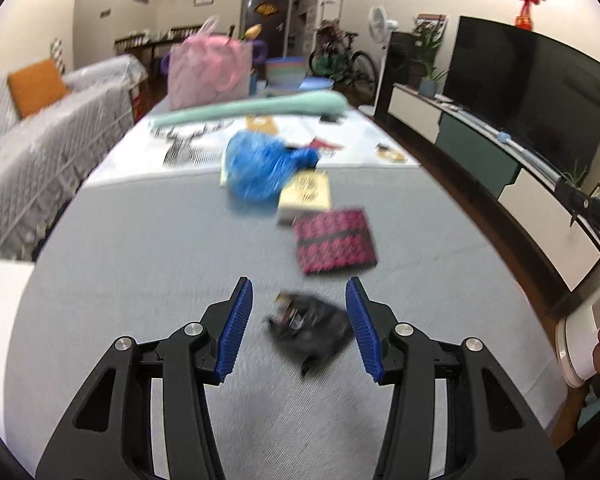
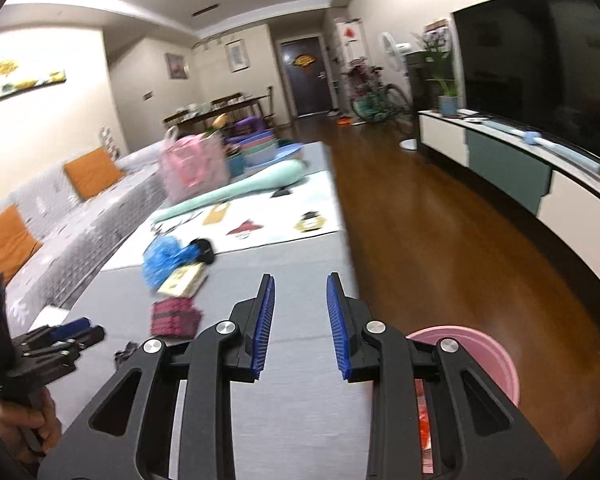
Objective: Collect trash
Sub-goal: 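Grasp the black plastic bag with the left tool while the right tool grasps the pink-printed black box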
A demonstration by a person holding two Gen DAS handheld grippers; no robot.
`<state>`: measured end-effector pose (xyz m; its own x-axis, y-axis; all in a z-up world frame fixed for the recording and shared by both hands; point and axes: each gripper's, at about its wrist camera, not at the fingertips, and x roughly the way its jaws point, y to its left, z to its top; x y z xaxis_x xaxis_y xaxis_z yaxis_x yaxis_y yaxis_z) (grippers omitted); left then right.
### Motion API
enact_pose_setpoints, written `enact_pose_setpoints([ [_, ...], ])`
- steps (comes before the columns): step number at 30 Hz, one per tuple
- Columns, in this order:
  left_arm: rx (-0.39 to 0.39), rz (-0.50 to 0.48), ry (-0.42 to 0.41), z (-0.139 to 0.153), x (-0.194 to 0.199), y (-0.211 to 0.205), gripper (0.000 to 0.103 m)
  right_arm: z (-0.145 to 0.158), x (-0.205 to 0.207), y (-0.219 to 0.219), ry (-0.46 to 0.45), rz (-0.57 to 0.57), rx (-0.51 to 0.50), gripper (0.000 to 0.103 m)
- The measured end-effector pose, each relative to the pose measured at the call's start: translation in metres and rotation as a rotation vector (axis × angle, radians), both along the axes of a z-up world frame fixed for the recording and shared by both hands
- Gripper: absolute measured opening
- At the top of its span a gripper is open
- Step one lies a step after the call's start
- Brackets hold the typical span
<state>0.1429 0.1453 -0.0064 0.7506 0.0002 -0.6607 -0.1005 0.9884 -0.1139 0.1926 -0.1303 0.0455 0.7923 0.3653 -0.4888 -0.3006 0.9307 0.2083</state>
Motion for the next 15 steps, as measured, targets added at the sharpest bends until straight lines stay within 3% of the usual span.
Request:
enact_pose_setpoints([
  [12, -0.101, -0.03, 0.134, -0.038, 0.008, 0.005, 0.049, -0.025, 0.025, 0.09, 0.079, 0.164, -0.009, 0.029],
  [15, -0.118, -0.038, 0.143, -0.039, 0.011, 0.005, 0.044, -0.032, 0.031, 0.107, 0.105, 0.197, -0.008, 0.03],
])
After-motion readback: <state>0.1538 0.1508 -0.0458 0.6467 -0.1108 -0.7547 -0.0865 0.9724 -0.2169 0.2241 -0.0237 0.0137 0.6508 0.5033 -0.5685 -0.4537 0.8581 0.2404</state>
